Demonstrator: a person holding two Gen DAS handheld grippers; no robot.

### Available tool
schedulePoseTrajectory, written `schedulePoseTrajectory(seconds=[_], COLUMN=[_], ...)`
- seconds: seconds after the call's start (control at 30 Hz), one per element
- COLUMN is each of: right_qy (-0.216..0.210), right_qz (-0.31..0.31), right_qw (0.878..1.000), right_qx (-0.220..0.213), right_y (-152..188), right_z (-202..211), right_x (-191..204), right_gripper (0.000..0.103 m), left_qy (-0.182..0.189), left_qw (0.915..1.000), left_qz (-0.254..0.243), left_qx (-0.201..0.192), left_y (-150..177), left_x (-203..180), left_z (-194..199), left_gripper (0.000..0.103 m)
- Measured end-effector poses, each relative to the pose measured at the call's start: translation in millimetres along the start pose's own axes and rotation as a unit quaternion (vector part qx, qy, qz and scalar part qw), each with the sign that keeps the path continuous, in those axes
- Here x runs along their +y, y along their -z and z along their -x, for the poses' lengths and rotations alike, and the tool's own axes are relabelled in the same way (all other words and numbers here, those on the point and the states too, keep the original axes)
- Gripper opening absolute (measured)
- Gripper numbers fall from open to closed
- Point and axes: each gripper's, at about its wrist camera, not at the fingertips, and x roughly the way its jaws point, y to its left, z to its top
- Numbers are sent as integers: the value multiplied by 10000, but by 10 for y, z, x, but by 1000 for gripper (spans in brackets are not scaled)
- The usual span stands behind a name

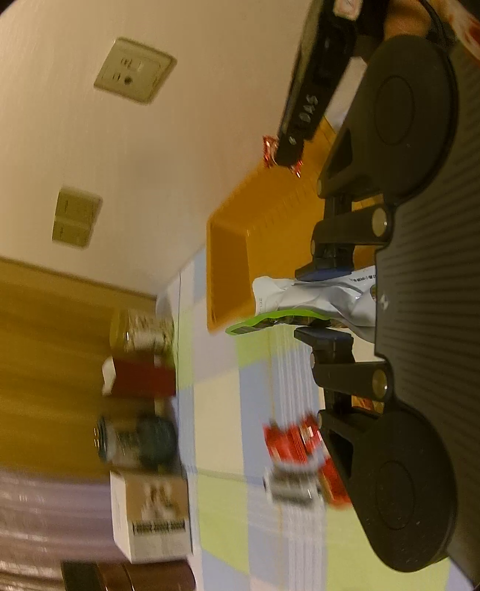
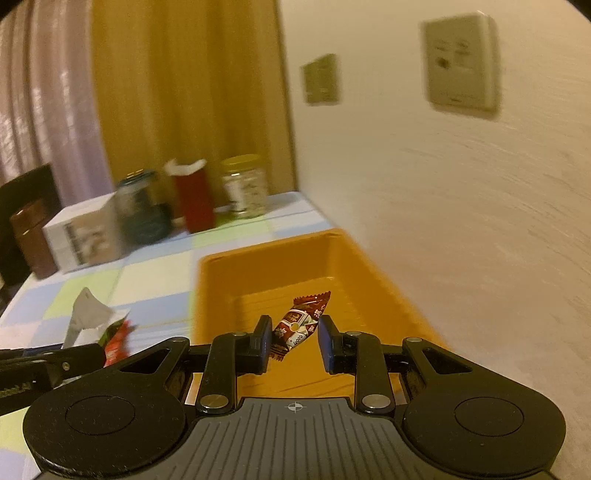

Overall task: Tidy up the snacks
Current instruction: 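Carry both held snacks over the orange tray with both tools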

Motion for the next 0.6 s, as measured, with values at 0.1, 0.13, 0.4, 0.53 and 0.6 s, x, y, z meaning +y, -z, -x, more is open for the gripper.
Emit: schedulePoseTrajectory(seconds=[0.1, 0.13, 0.4, 0.53, 0.6], right_qy=[67, 74, 71, 49, 25], right_qz=[-318, -386, -627, -680, -743], right_qw=[9995, 9992, 9980, 9977, 9972], right_qx=[43, 57, 68, 61, 96], right_y=[-3, -5, -46, -38, -36], right_z=[-35, -39, -117, -136, -153], right_x=[-220, -269, -451, -497, -516], right_gripper=[27, 27, 27, 27, 27], left_qy=[114, 131, 172, 213, 197], left_qw=[9999, 9999, 9994, 9991, 9990], left_qz=[-69, -82, -242, -305, -345], left_qx=[28, 51, 162, 197, 194], left_y=[-21, -20, -14, 5, 19], left_x=[-156, -191, -391, -443, -467], left_z=[-138, -188, -473, -582, -635], left_gripper=[23, 23, 23, 23, 24])
